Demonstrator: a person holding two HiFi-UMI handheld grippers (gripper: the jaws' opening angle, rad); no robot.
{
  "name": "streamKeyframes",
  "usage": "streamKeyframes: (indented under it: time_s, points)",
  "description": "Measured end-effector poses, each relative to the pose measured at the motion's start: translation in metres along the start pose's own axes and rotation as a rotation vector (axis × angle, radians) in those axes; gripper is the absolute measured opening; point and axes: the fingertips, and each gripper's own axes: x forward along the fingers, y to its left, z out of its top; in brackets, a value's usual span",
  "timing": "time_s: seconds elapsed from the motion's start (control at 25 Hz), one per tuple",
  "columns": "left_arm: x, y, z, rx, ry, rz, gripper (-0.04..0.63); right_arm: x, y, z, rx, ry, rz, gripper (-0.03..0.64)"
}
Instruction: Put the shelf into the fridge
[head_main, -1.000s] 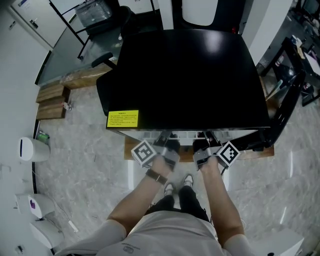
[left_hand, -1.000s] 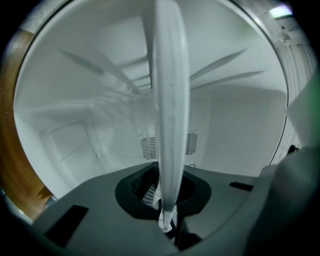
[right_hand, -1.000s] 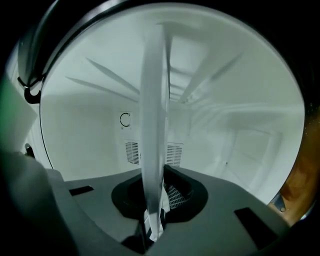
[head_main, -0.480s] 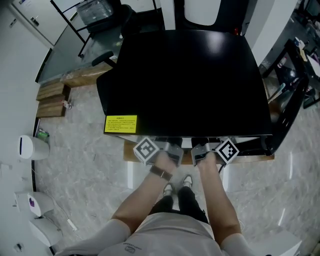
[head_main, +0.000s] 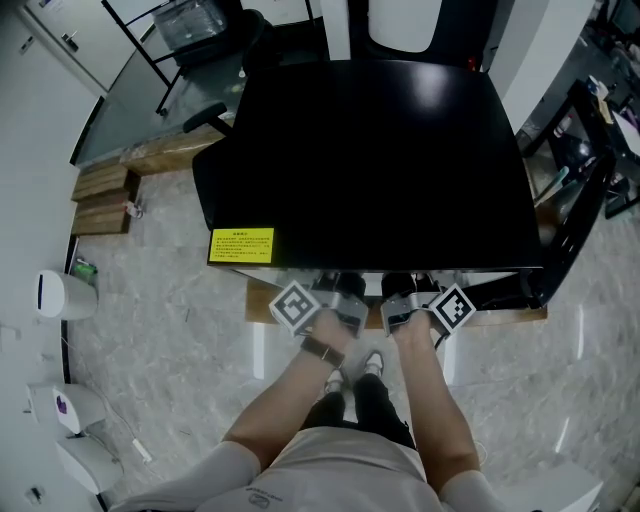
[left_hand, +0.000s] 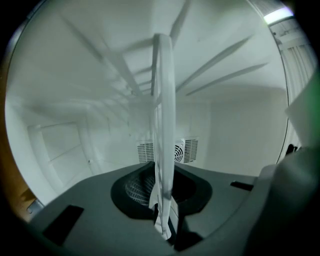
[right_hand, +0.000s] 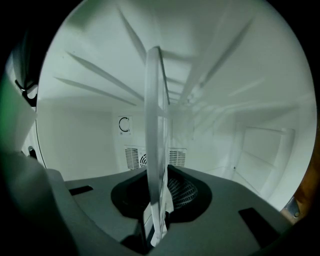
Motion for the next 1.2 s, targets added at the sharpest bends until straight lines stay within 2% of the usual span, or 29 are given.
streamKeyframes:
  time_s: [0.2,0.6,0.84,1.0,1.12,1.2]
  points:
    - [-0.016,0.002,-0.007,-0.015,0.009,0.011,0.063,-0.021,-0.003,-0.002,-0.014,-0.015,-0.010,0.048]
    - [-0.050,-0.002,-0.030,-0.055,0.062,0.030,0.064,-0.064,0.000,-0.019,-0.032,-0.022,-0.046,0.048]
    - [-0.076,-0.026,-0.051,-0.029,0.146,0.025,0.011,-0.086,0.027,-0.040,-0.052,0.016,-0.015,0.044]
    - [-0.102,-0.037,-0.066,0.022,0.210,0.063,0.006,-0.104,0.050,-0.057,-0.064,0.036,0.002,0.024]
    - [-0.119,-0.058,-0.078,0.013,0.240,0.034,0.006,-0.123,0.064,-0.069,-0.072,0.047,0.014,0.023]
    - [-0.132,-0.062,-0.084,0.022,0.260,0.043,0.006,-0.134,0.069,-0.077,-0.074,0.052,0.014,0.023]
